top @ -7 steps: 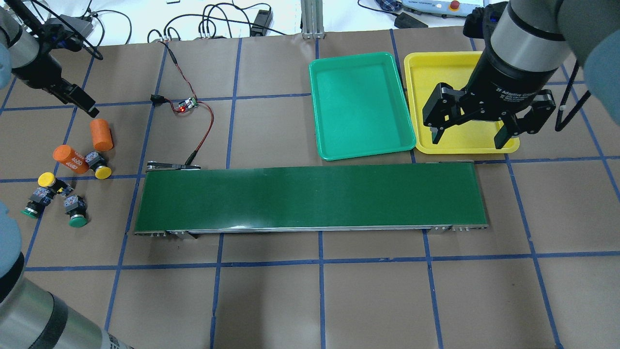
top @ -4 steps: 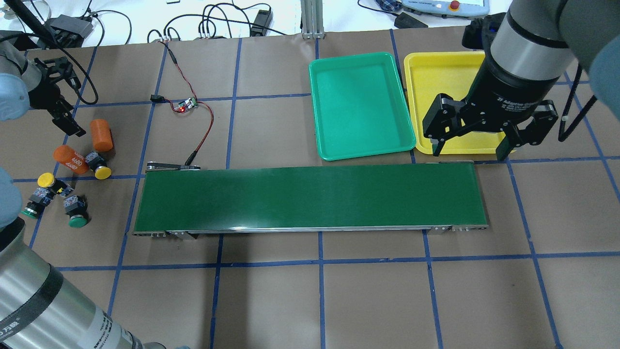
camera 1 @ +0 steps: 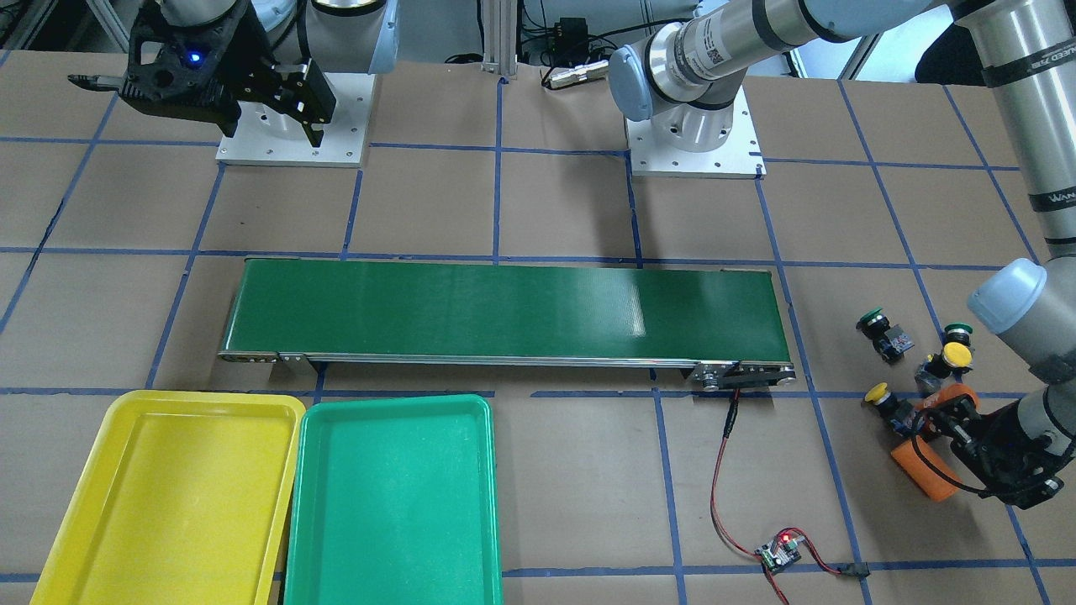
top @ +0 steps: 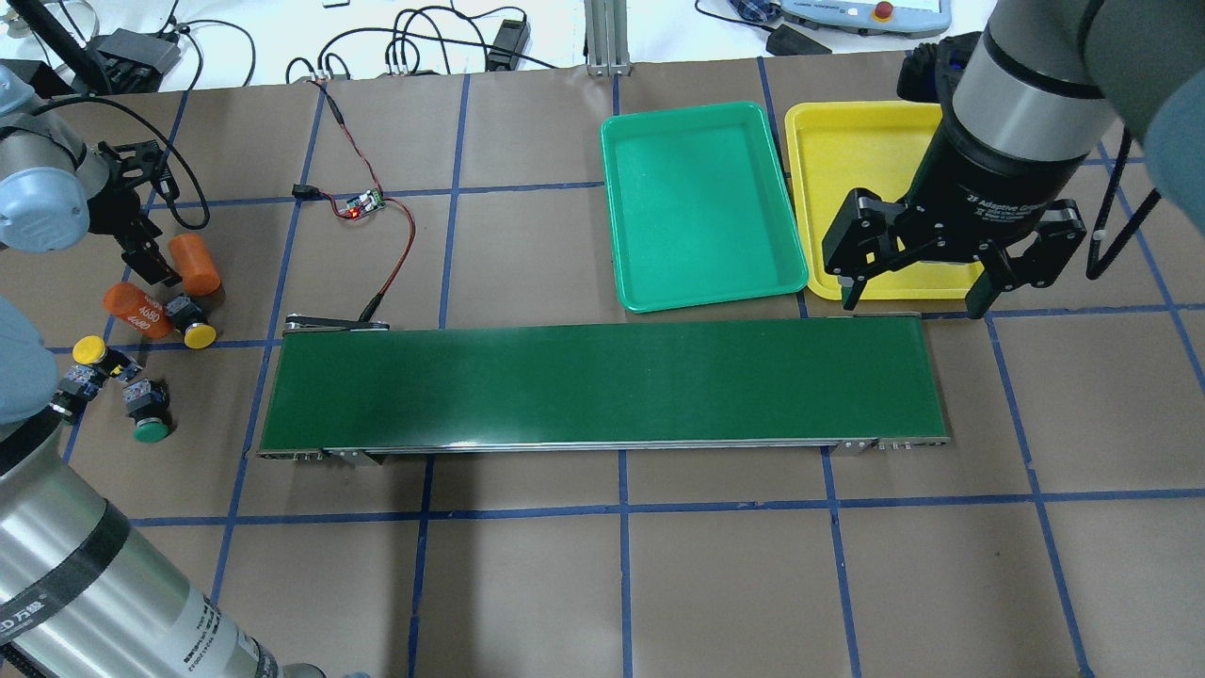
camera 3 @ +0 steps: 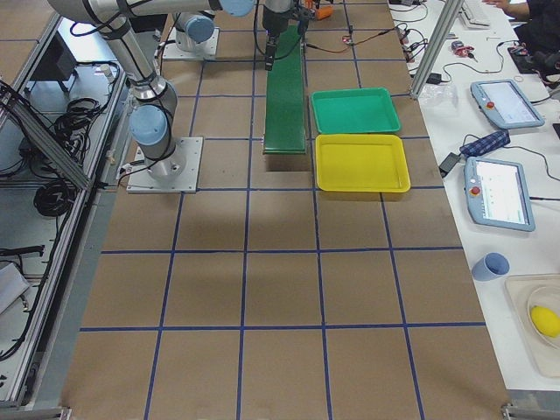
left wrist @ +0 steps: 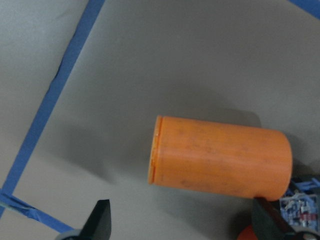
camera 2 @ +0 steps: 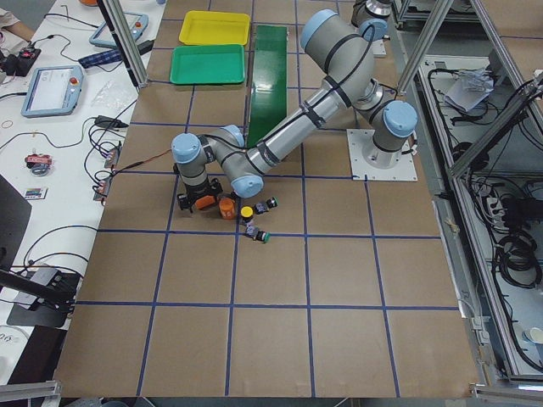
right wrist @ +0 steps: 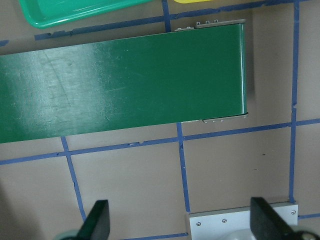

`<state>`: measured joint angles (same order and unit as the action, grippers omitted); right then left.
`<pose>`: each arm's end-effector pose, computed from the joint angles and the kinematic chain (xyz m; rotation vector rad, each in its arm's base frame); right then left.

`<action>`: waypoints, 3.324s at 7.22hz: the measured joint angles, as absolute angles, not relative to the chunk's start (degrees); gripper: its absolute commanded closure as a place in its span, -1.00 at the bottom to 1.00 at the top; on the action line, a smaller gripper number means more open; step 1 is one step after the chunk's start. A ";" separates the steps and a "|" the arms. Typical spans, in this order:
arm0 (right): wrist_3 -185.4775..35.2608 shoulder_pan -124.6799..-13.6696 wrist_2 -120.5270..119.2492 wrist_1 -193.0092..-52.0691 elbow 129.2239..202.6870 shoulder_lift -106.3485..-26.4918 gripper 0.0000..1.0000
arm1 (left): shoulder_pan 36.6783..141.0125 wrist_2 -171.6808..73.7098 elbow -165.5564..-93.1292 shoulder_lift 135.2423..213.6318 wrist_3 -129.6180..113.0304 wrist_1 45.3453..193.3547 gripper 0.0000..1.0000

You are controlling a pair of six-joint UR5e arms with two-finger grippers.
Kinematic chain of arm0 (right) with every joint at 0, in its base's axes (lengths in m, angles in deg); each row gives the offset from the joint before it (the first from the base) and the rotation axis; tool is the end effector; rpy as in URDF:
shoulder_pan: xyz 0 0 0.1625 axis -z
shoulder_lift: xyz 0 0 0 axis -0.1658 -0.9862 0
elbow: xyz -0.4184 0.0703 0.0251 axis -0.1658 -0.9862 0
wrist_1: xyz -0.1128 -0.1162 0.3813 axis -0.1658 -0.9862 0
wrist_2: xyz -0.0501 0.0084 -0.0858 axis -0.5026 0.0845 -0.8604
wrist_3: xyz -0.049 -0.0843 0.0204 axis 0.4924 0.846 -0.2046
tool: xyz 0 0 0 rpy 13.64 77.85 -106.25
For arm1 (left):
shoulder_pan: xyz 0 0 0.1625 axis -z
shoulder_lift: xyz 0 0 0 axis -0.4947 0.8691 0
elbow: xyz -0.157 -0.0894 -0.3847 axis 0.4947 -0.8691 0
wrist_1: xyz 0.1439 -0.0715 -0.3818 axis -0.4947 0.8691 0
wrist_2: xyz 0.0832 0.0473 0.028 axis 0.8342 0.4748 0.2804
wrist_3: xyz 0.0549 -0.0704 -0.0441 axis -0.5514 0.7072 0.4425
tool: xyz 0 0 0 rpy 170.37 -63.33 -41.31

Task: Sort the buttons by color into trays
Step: 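Close the left gripper on the plain orange cylinder and lift it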

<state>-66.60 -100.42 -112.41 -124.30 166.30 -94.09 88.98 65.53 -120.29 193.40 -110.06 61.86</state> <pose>0.1419 -0.4200 0.5014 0.1959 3.1171 0.2008 0.2488 -0.6708 0.1979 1.4651 2.7353 0.0588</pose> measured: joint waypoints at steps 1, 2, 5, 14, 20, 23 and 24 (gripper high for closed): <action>-66.60 -100.42 -112.44 -124.28 166.30 -94.08 -1.00 | 88.94 65.42 -119.95 193.24 -107.09 64.16 -1.00; -66.60 -100.42 -112.46 -124.28 166.30 -94.08 -1.00 | 88.88 65.26 -119.85 193.02 -103.78 66.31 -1.00; -66.58 -100.42 -112.39 -124.28 166.30 -94.16 -1.00 | 89.18 65.10 -119.73 192.52 -95.55 69.91 -1.00; -66.61 -100.50 -112.09 -124.28 166.30 -94.17 -1.00 | 89.96 64.56 -117.59 193.72 -97.84 69.77 -1.00; -66.61 -100.51 -112.20 -124.28 166.30 -94.17 -1.00 | 91.10 64.62 -117.81 194.17 -100.78 69.44 -1.00; -66.57 -100.50 -112.29 -124.28 166.30 -94.17 -1.00 | 91.33 64.44 -117.85 194.30 -101.92 69.29 -0.60; -66.56 -100.48 -112.30 -124.28 166.30 -94.17 -1.00 | 91.57 64.43 -117.95 194.33 -101.83 69.26 -0.01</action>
